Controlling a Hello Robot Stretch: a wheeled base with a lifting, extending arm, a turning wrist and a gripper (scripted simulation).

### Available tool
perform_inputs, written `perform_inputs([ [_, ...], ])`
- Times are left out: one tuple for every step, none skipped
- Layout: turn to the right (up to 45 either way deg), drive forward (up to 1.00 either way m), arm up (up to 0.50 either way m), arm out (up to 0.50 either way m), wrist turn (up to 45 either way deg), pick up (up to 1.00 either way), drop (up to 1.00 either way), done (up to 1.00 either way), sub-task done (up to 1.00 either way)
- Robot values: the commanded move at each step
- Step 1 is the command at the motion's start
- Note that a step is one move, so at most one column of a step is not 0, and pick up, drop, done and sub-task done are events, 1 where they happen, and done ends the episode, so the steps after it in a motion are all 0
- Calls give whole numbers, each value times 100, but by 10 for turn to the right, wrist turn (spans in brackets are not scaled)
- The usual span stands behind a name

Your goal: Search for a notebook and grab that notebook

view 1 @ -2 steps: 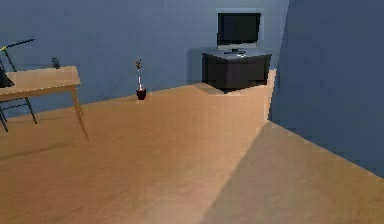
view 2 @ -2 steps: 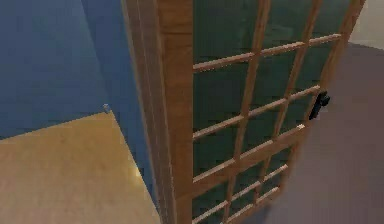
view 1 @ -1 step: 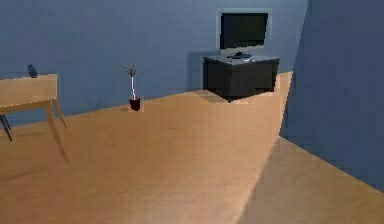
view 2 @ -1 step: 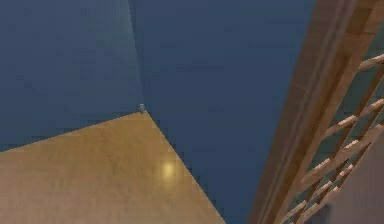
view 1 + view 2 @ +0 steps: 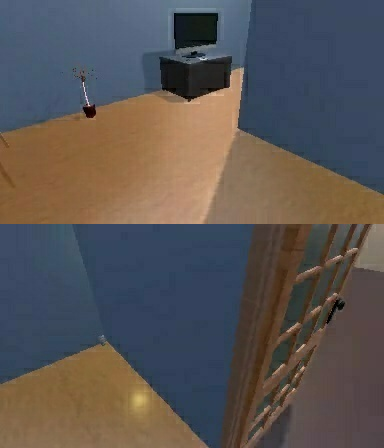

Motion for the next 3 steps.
perform_inputs([
  [0, 100, 0, 0, 0, 0, 0, 0, 0],
  [0, 100, 0, 0, 0, 0, 0, 0, 0],
  [0, 95, 0, 0, 0, 0, 0, 0, 0],
])
